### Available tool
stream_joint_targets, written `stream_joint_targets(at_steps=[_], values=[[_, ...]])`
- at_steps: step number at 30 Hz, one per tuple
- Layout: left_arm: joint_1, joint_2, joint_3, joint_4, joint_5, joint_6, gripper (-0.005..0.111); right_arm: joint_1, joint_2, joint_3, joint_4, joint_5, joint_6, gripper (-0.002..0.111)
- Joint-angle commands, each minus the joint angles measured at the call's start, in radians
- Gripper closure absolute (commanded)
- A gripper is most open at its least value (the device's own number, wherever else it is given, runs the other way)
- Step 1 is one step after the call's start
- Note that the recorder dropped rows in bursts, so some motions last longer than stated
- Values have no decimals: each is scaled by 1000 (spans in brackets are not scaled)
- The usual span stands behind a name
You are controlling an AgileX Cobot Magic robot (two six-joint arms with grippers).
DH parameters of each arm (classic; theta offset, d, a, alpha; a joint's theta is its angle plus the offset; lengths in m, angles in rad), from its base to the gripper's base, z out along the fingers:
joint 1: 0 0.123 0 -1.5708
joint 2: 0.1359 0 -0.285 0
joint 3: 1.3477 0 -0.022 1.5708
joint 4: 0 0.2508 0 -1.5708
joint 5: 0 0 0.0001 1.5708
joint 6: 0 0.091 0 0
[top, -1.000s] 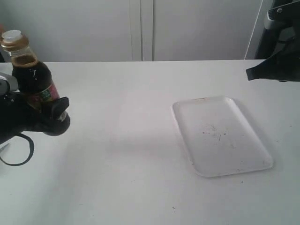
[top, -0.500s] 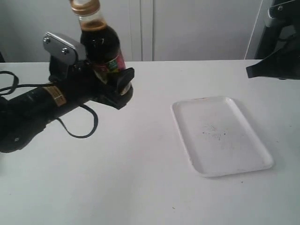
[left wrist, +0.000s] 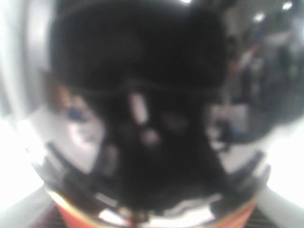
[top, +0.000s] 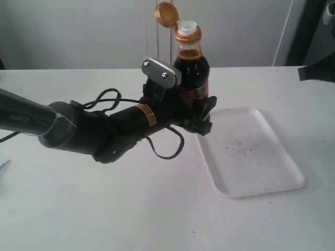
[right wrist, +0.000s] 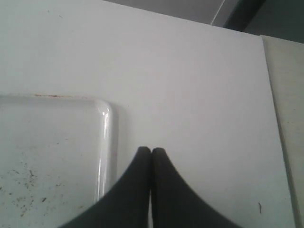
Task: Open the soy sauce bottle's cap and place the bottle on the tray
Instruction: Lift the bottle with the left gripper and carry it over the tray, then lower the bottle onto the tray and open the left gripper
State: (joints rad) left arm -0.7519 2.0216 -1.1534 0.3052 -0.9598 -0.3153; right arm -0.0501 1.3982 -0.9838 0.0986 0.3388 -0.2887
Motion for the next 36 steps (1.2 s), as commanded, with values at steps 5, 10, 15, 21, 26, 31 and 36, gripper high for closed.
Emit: stream_joint_targets(at_steps=[5, 10, 15, 21, 26, 31, 36], values=[[-56, 109, -202, 2, -7, -56, 107, -30, 96, 7, 5, -27, 5, 108], [-84, 192, -318, 44, 73, -53, 107, -30, 115, 7, 5, -62, 31, 108], [-97, 243, -400, 78, 182, -55, 107, -30, 115, 7, 5, -109, 74, 108], [-98, 252, -407, 107, 170, -73, 107, -30, 115, 7, 5, -126, 109, 108], [-99, 272, -408, 93, 121, -102, 107, -30, 115, 7, 5, -125, 109, 108], [-99, 272, -408, 101, 148, -102, 107, -30, 115, 7, 5, -127, 109, 108], [-99, 272, -408, 120, 169, -98, 107, -30, 115, 7, 5, -127, 109, 108]])
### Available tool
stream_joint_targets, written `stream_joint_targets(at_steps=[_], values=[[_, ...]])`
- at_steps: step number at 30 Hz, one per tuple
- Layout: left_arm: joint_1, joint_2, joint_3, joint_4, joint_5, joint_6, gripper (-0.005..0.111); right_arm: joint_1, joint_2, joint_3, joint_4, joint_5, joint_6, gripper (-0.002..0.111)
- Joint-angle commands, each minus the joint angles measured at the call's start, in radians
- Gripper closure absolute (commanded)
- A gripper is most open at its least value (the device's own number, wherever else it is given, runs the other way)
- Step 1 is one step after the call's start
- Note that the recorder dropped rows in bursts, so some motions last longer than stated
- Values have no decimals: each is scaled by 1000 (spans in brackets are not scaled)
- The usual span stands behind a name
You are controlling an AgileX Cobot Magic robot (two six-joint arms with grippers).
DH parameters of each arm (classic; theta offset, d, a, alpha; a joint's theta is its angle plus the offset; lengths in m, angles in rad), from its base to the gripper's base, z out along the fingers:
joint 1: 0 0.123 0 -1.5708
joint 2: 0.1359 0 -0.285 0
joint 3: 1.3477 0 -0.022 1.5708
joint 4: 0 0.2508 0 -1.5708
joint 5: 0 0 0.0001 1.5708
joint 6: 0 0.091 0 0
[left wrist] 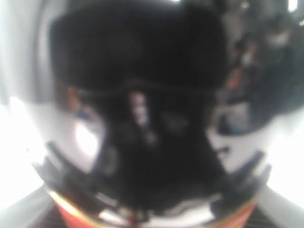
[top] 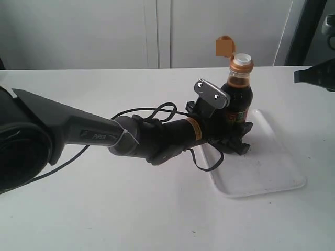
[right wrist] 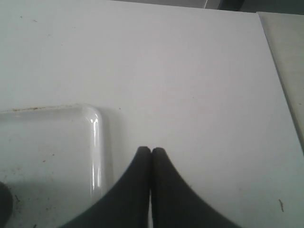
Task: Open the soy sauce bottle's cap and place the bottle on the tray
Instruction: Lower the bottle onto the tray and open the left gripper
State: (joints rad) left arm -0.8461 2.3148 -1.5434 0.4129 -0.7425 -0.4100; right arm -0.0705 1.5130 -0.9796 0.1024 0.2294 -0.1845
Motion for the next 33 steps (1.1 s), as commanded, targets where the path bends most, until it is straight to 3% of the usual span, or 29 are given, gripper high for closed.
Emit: stream_joint_targets(at_steps=[1, 3, 5, 7, 9, 11, 33], values=[[-5, -21, -18, 12, -49, 1, 105, -10, 1, 3, 1, -17, 5, 108], [-5, -21, -18, 12, -49, 25, 96, -10, 1, 3, 1, -15, 5, 108], [-5, -21, -18, 12, -49, 27, 74, -10, 1, 3, 1, -15, 5, 108], [-5, -21, -18, 8, -49, 27, 39, -10, 1, 3, 1, -15, 5, 108], [-5, -21, -18, 8, -43, 27, 17, -10, 1, 3, 1, -15, 5, 108], [-3, -21, -18, 8, -41, 27, 6, -10, 1, 3, 1, -15, 5, 108], [-3, -80, -18, -8, -10, 77, 3, -10, 1, 3, 1, -17, 5, 108]])
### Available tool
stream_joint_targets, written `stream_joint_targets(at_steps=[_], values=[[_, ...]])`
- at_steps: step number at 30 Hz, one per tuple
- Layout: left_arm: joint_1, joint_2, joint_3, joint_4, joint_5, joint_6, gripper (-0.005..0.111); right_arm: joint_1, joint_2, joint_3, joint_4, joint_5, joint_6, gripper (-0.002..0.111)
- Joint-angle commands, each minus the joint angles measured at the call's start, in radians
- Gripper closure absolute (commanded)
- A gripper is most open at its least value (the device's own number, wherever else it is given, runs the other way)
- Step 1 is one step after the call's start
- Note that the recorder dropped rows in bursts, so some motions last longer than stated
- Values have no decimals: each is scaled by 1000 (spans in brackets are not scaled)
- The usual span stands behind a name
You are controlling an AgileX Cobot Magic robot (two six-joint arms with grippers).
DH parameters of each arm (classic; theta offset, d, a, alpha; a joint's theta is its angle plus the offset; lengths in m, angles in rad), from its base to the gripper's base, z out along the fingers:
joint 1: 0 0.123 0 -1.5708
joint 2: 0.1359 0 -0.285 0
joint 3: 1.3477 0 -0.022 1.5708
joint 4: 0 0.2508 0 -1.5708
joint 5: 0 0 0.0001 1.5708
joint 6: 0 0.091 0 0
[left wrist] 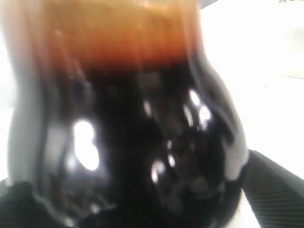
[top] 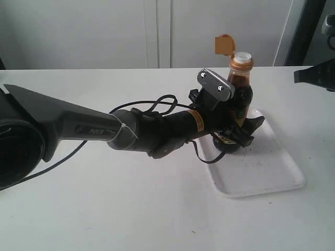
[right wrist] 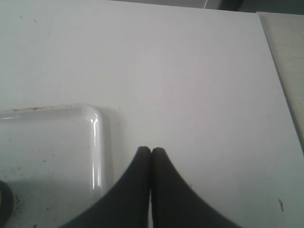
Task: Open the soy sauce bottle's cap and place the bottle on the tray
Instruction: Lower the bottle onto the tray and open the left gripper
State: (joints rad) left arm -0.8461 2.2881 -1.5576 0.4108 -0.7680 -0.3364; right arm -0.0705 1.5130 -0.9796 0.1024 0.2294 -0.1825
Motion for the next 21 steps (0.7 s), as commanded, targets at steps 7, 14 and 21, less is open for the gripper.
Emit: stream_joint_targets(at_steps=[7, 14, 21], values=[[-3, -113, -4, 2, 66, 3, 3, -10, 1, 3, 1, -15, 3, 108], [-3, -173, -4, -27, 111, 61, 3, -10, 1, 3, 4, -11, 3, 108], [-3, -217, -4, -96, 158, 79, 3, -10, 1, 3, 6, -11, 3, 108]])
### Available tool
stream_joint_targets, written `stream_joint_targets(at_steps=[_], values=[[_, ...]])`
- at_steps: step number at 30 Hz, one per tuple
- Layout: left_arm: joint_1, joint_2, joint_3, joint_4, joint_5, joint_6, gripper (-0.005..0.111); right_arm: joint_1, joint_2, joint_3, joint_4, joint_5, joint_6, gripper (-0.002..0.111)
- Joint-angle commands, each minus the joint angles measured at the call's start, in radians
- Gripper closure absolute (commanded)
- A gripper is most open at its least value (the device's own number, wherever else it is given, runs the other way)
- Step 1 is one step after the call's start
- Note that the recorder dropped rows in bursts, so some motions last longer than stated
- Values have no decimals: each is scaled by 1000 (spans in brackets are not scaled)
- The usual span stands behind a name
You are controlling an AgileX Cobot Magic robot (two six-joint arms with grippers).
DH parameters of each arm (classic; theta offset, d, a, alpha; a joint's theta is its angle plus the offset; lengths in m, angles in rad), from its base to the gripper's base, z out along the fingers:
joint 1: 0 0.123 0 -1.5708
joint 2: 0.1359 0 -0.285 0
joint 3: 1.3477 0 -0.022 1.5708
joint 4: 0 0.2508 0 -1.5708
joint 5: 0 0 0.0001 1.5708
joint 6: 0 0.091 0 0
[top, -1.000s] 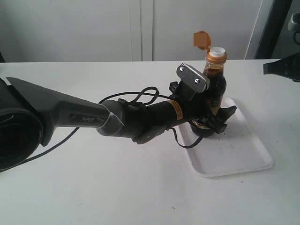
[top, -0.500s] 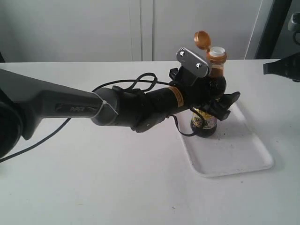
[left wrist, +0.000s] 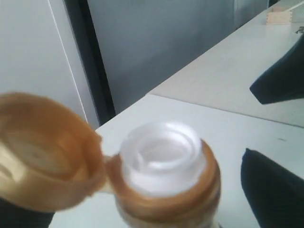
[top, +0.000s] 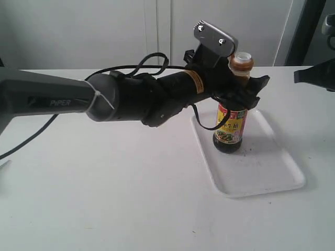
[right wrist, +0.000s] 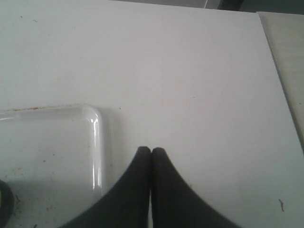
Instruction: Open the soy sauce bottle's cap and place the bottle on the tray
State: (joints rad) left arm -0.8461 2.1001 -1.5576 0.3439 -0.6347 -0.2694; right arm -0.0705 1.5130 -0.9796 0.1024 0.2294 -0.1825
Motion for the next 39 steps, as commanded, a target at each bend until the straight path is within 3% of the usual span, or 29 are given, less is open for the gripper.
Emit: stream_joint_targets(at_steps=[1, 15, 20, 22, 26, 32, 39], values=[[-3, -39, -4, -29, 32, 14, 3, -10, 1, 3, 10, -9, 3, 108], [-3, -88, -61, -29, 42, 47, 3, -10, 1, 3, 20, -9, 3, 108], [-3, -114, -73, -29, 122, 53, 6, -10, 1, 3, 20, -15, 3, 108], [-3, -135, -73, -29, 153, 53, 14, -10, 1, 3, 20, -17, 3, 108], [-3, -188, -71, -27, 197, 45, 42, -10, 1, 3, 20, -21, 3, 108], [-3, -267, -57, -17, 365, 51, 107, -10, 1, 3, 20, -21, 3, 108], [3, -355, 44, -11, 366, 68, 107, -10, 1, 3, 20, -18, 3, 108]])
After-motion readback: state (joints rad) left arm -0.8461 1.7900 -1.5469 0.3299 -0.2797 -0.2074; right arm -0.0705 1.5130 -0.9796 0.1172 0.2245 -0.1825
